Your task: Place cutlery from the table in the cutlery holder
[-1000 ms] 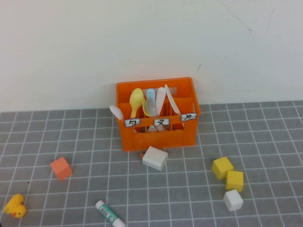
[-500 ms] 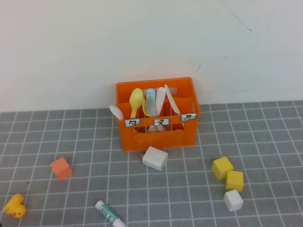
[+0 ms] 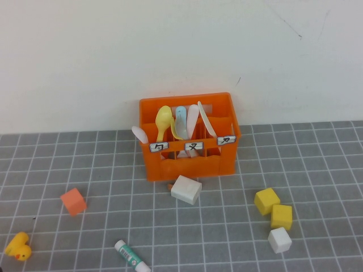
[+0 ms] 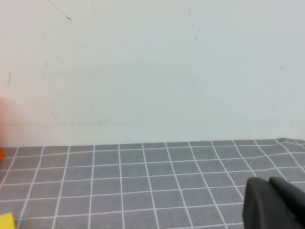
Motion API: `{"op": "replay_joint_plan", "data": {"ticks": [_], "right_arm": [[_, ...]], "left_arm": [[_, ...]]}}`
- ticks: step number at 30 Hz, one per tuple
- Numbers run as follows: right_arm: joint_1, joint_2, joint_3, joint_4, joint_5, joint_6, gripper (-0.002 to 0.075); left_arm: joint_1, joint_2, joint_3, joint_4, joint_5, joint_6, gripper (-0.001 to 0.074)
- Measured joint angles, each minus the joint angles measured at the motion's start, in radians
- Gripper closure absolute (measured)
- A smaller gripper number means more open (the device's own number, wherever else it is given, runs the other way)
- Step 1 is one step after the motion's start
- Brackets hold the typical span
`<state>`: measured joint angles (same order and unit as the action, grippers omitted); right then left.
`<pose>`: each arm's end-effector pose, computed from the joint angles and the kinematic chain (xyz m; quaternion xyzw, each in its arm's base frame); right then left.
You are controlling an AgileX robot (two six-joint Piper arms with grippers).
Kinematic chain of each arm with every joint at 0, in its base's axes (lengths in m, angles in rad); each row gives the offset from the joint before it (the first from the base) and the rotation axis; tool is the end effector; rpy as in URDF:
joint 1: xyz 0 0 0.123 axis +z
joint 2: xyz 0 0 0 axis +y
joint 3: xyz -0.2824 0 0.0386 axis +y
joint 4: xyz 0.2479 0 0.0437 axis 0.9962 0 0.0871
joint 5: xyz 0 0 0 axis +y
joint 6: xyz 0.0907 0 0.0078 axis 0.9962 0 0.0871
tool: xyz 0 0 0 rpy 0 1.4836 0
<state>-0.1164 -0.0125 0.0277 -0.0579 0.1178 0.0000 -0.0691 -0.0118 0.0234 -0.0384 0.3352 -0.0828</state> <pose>0.0562 -0.0072 0.1937 0.0236 0.7227 -0.0624 0.6880 0.0533 -0.0048 0.1756 -0.0159 0.7924 -0.0623 0.6065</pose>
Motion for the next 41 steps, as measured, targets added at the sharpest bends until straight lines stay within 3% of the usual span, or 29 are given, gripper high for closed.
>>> {"op": "replay_joint_plan", "data": {"ticks": [6,11,14,26,41], "right_arm": [[0.000,-0.002,0.000,0.000,0.026,-0.007,0.0727],[0.000,-0.002,0.000,0.005,0.086,-0.189,0.0727],[0.018,-0.002,0.000,0.034,0.111,-0.207,0.0727],[0.041,-0.002,-0.002,0.032,0.224,-0.031,0.0727],[0.041,-0.002,-0.006,0.032,0.240,-0.029,0.0727]], "left_arm": [[0.000,0.000,0.000,-0.001,0.000,0.000,0.0736],[0.000,0.000,0.000,-0.001,0.000,0.000,0.0736],[0.000,0.000,0.000,-0.001,0.000,0.000,0.0736],[0.000,0.000,0.000,-0.001,0.000,0.000,0.0736],[0.000,0.000,0.000,-0.001,0.000,-0.003,0.0736]]}}
